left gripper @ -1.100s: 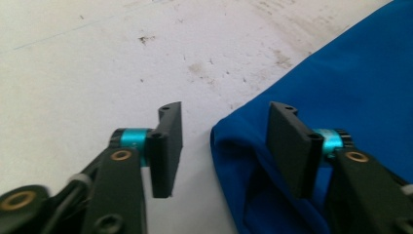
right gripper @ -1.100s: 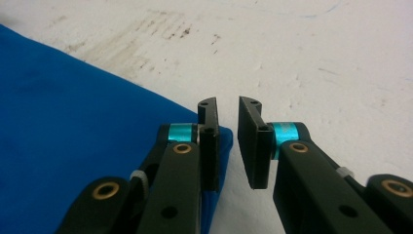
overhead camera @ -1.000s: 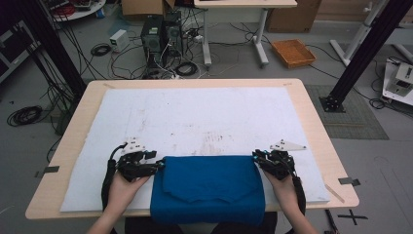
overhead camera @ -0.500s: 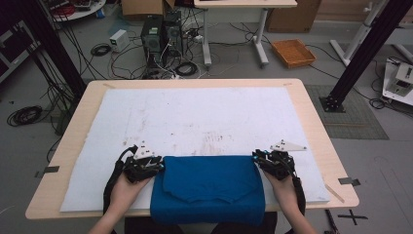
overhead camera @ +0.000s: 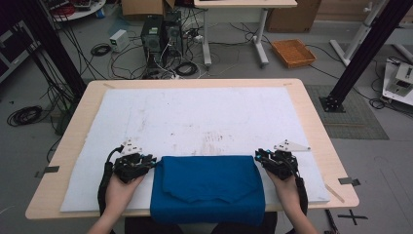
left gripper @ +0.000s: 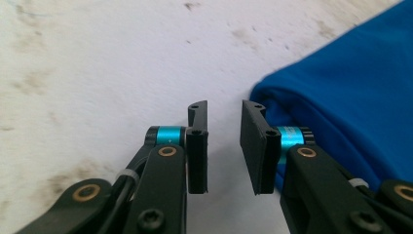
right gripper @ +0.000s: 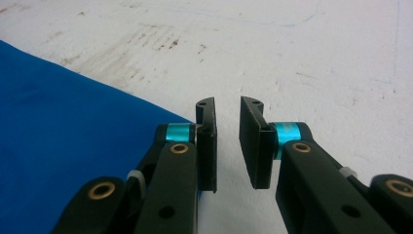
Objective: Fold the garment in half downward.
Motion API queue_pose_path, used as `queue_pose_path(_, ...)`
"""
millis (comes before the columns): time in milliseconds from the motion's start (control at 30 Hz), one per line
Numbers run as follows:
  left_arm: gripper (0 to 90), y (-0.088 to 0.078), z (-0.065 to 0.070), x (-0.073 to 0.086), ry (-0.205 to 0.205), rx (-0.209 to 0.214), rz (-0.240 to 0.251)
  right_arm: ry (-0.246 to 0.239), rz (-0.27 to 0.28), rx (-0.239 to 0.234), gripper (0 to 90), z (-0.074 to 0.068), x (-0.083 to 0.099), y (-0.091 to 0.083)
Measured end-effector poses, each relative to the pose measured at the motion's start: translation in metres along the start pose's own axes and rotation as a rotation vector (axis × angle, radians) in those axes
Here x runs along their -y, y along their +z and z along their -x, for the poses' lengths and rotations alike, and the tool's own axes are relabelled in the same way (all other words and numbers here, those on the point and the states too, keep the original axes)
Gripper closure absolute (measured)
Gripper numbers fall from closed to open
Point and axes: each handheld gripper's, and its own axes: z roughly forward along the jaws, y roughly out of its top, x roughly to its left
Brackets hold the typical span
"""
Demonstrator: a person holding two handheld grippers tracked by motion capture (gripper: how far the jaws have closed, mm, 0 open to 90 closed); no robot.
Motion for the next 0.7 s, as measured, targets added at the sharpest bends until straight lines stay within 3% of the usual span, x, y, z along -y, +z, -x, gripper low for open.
queue_pose_path(167, 62.0, 0.001, 0.002, -0.013, -0.038, 0.114, 0.074, 0.032, 0.008, -0.015, 73.3, 0.001, -0.005, 0.002)
queue_pose_path(200, 59.9, 0.004, 0.004, -0.017, -0.040, 0.119, 0.078, 0.041, 0.006, -0.019, 72.1, 0.001, -0.006, 0.004)
queue_pose_path(333, 54.6, 0.020, 0.012, -0.026, -0.028, 0.128, 0.054, 0.066, -0.025, -0.035, 68.1, 0.002, -0.007, 0.016)
queue_pose_path(467, 54.6, 0.033, 0.013, -0.024, -0.007, 0.088, -0.046, 0.087, -0.076, -0.047, 66.6, 0.001, -0.006, 0.025)
queue_pose_path(500, 54.7, 0.035, 0.013, -0.022, -0.019, 0.088, -0.057, 0.083, -0.090, -0.045, 66.6, 0.001, -0.005, 0.026)
queue_pose_path(700, 55.4, 0.032, 0.015, -0.018, -0.019, 0.083, -0.069, 0.106, -0.131, -0.076, 63.8, 0.003, -0.004, 0.027)
